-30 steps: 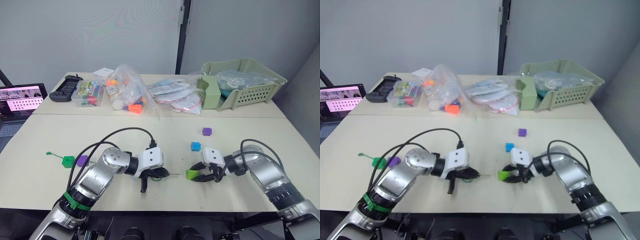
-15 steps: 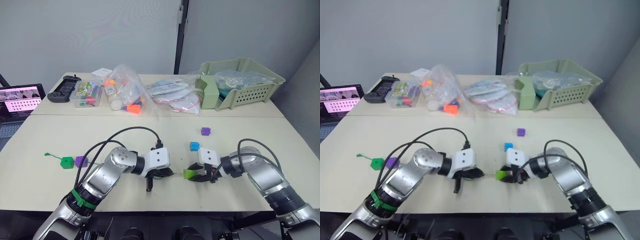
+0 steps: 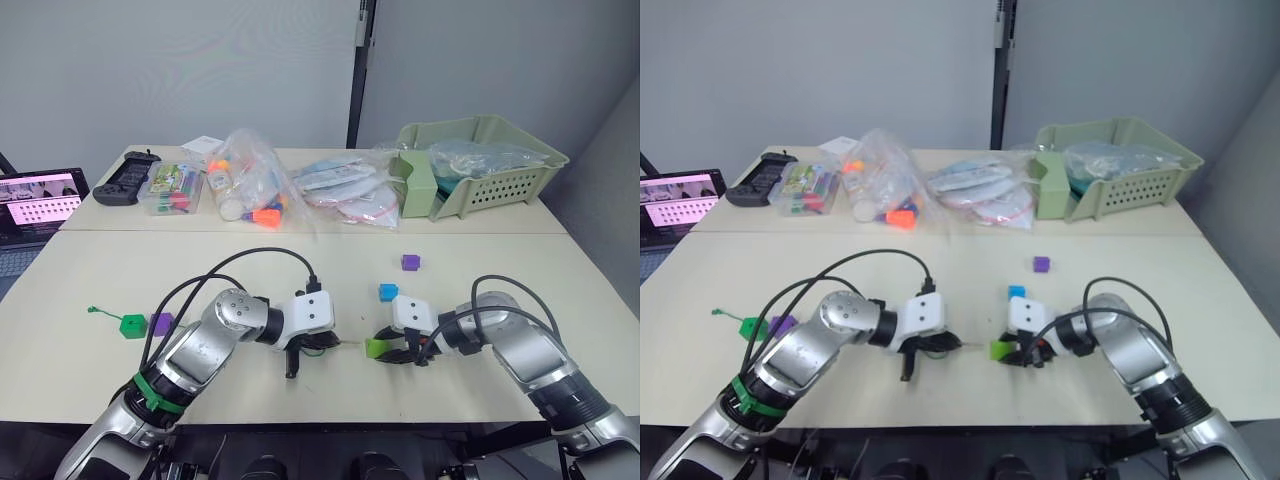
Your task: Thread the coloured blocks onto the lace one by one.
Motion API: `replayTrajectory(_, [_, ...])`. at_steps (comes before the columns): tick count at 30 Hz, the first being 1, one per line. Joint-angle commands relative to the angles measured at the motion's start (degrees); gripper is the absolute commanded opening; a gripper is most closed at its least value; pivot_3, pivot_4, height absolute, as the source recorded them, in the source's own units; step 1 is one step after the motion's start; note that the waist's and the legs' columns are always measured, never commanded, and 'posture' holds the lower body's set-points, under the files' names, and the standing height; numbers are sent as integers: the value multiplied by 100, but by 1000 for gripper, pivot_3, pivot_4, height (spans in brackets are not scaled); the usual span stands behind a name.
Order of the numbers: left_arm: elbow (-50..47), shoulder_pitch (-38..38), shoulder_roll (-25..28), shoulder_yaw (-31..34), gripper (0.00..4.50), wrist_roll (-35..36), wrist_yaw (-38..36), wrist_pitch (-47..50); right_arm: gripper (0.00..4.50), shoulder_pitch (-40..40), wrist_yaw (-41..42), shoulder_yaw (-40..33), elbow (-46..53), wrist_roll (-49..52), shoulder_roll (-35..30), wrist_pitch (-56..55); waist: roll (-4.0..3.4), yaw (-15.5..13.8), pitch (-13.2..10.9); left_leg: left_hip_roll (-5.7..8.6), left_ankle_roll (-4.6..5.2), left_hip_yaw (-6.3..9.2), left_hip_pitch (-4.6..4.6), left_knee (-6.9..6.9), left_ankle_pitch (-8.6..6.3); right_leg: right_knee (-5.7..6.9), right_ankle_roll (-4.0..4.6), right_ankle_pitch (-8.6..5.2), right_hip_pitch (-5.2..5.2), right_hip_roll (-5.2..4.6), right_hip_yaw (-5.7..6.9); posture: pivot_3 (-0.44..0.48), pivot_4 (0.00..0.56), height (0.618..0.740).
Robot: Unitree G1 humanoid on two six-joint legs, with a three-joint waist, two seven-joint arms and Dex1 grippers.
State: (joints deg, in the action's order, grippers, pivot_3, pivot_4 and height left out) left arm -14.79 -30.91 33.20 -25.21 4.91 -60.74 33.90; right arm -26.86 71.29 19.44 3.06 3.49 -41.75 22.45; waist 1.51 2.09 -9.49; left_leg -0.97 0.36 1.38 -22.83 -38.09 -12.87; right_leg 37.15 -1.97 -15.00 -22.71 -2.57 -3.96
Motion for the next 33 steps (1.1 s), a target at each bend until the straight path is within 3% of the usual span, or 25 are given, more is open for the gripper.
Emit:
replayTrajectory(1, [-231, -84, -50, 104, 0, 111, 45, 55, 1299, 64, 32, 186, 90, -102, -33, 109, 0, 1, 0, 0, 0, 0, 0, 0, 0, 0, 0, 0, 0, 0, 0, 0, 150, 740])
replayTrajectory(33, [13, -324, -317, -255, 0, 85, 80, 251, 1299, -57, -72, 380, 576, -101, 147, 753, 0, 16, 0, 0, 0, 0, -5, 1, 0, 0, 0, 0, -6, 1, 0, 0, 150, 740])
